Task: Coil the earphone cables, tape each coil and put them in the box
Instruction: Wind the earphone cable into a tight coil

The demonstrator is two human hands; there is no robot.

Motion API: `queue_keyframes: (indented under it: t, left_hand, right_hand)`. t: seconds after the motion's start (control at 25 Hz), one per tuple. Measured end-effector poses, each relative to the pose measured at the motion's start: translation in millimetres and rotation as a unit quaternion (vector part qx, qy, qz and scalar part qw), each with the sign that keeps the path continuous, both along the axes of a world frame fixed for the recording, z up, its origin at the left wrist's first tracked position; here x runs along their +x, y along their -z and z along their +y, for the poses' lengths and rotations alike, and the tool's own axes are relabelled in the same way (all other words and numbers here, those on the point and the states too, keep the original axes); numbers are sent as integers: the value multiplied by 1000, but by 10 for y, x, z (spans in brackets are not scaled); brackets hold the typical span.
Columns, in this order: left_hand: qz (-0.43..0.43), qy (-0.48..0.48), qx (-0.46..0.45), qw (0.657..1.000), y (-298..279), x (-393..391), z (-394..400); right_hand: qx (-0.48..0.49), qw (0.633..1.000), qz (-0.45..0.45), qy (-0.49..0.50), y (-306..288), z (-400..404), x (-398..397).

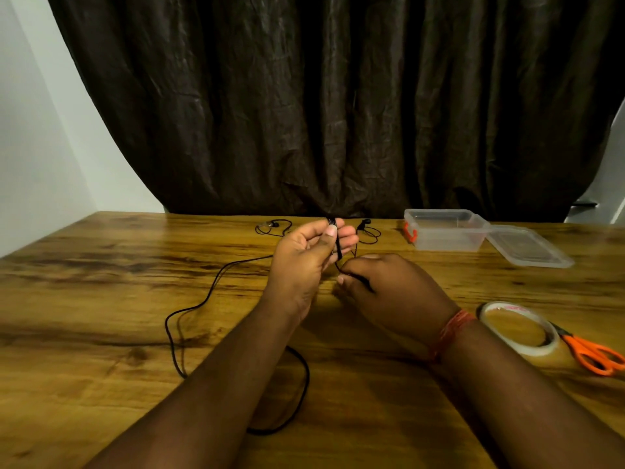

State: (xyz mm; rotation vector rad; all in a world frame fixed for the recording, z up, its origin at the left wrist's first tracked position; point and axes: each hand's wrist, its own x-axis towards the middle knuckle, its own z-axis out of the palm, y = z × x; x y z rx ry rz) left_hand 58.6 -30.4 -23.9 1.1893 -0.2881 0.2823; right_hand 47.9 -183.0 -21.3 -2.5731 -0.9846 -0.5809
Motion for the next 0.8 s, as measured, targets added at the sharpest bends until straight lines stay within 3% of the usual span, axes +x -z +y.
queue_keyframes:
  t: [0.2,0.6,0.8]
  left_hand:
    - [23,2,126,992,92,-9,-58]
    - [36,84,167,982,42,-60,-63]
    - [48,135,143,979,32,-106,-63]
  right_hand:
    - [76,995,-57,16,-153,-125,-6]
    - [91,988,-108,66,-140,-184,41]
    - [181,978,-89,56,-101,-214,152]
